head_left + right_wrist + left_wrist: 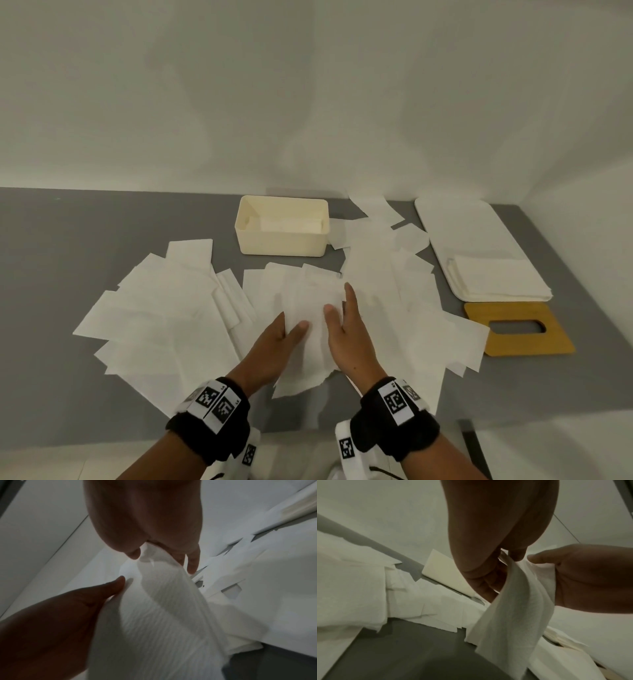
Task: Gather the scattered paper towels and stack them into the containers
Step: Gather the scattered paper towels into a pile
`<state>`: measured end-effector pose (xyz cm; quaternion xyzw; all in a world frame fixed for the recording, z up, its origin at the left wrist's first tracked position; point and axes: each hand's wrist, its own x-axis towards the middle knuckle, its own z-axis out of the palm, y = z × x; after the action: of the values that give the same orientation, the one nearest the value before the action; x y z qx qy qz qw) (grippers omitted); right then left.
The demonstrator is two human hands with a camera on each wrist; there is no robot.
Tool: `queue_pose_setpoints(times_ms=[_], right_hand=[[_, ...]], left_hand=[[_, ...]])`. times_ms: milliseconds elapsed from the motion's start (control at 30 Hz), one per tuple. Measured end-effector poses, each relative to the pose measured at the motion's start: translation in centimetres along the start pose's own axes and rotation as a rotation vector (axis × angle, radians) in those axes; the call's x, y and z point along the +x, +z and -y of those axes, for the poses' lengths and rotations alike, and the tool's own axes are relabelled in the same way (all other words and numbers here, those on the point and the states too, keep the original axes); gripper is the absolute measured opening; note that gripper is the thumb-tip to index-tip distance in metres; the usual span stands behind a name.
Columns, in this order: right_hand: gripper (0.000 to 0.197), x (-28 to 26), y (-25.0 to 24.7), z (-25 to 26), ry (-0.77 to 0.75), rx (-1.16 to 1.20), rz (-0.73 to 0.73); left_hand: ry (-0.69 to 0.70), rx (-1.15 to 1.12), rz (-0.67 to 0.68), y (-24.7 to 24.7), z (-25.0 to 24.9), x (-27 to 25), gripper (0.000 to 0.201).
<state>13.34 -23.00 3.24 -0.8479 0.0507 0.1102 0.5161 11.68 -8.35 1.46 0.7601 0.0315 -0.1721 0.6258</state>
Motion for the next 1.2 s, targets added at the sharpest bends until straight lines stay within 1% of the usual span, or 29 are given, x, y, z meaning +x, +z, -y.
queue_pose_setpoints(times_ms=[67, 133, 200, 267, 333, 367, 433, 533, 600, 633, 700, 767, 800, 867, 900, 933, 967, 1000, 1033, 1067, 1133, 1167, 1200], right_hand=[[0.053, 0.3, 0.0, -0.2, -0.014, -0.021, -0.031], [0.049, 0.6, 0.1, -0.3, -0.018, -0.032, -0.092], [0.049, 0.8, 0.2, -0.3, -0.021, -0.02, -0.129], [0.055, 1.1, 0.2, -0.4, 0.002, 0.076, -0.145], [0.059, 1.1, -0.1, -0.5, 0.074, 0.233, -0.173], [0.057, 0.9, -0.4, -0.7, 0.092, 0.283, -0.187], [0.045, 0.5, -1.0, -1.3, 0.051, 0.268, -0.201], [0.025, -0.3, -1.6, -1.7, -0.097, 0.069, -0.243], [0.016, -0.8, -1.4, -1.6, -0.188, 0.003, -0.305], [0.015, -1.1, -1.2, -1.5, -0.24, -0.021, -0.355], [0.014, -1.3, -0.8, -1.6, -0.421, -0.158, -0.494], [0.017, -1.3, -0.3, -1.9, -0.649, -0.383, -0.604], [0.02, -1.4, -0.1, -2.1, -0.745, -0.456, -0.621], [0.02, -1.8, 0.3, -1.8, -0.886, -0.481, -0.564], [0.019, -2.1, 0.5, -1.7, -0.924, -0.465, -0.507], [0.017, -2.2, 0.7, -1.7, -0.931, -0.446, -0.454], [0.015, -2.2, 0.7, -1.5, -0.909, -0.412, -0.413], [0.013, -2.0, 0.6, -1.2, -0.852, -0.36, -0.394], [0.011, -1.7, 0.4, -0.9, -0.755, -0.289, -0.404], [0.011, -1.2, 0.0, -0.4, -0.612, -0.204, -0.417], [0.006, 0.1, -1.0, 0.1, -0.245, -0.007, -0.376], [0.008, 0.8, -1.4, -0.1, -0.076, 0.088, -0.338], [0.021, 1.4, -1.8, -0.5, 0.05, 0.17, -0.275]], left_hand=[[-0.017, 0.041, 0.048, 0.0, 0.3, 0.1, 0.048], [-0.027, 0.08, 0.103, 0.2, 0.4, 0.2, 0.043], [-0.021, 0.105, 0.131, 0.4, 0.6, 0.4, 0.037], [-0.005, 0.093, 0.105, 0.4, 0.7, 0.4, 0.034], [0.026, 0.05, 0.028, 0.2, 0.3, 0.1, 0.031], [0.046, 0.031, -0.004, 0.1, 0.0, 0.0, 0.03], [0.071, 0.037, -0.029, -0.3, -0.3, -0.1, 0.029], [0.104, 0.085, -0.069, -0.8, 0.1, 0.0, 0.025], [0.114, 0.103, -0.123, -0.9, 0.2, 0.2, 0.023], [0.116, 0.101, -0.138, -0.8, 0.1, 0.3, 0.023], [0.117, 0.097, -0.148, -0.6, 0.1, 0.6, 0.023], [0.122, 0.1, -0.159, -0.5, 0.2, 0.8, 0.018], [0.129, 0.103, -0.164, -0.6, 0.3, 0.9, 0.015], [0.163, 0.102, -0.155, -0.8, 0.5, 1.0, 0.02], [0.18, 0.101, -0.145, -0.9, 0.7, 0.9, 0.024], [0.188, 0.106, -0.139, -1.0, 0.7, 0.9, 0.027], [0.188, 0.106, -0.132, -1.1, 0.8, 0.9, 0.026], [0.177, 0.103, -0.132, -1.2, 0.7, 0.9, 0.022], [0.16, 0.089, -0.127, -1.2, 0.6, 0.8, 0.018], [0.142, 0.072, -0.119, -1.3, 0.5, 0.7, 0.02], [0.112, 0.007, -0.094, -1.3, 0.4, 0.4, 0.024], [0.096, -0.033, -0.085, -1.3, 0.2, 0.3, 0.025], [0.079, -0.067, -0.085, -1.3, 0.1, 0.1, 0.026]])
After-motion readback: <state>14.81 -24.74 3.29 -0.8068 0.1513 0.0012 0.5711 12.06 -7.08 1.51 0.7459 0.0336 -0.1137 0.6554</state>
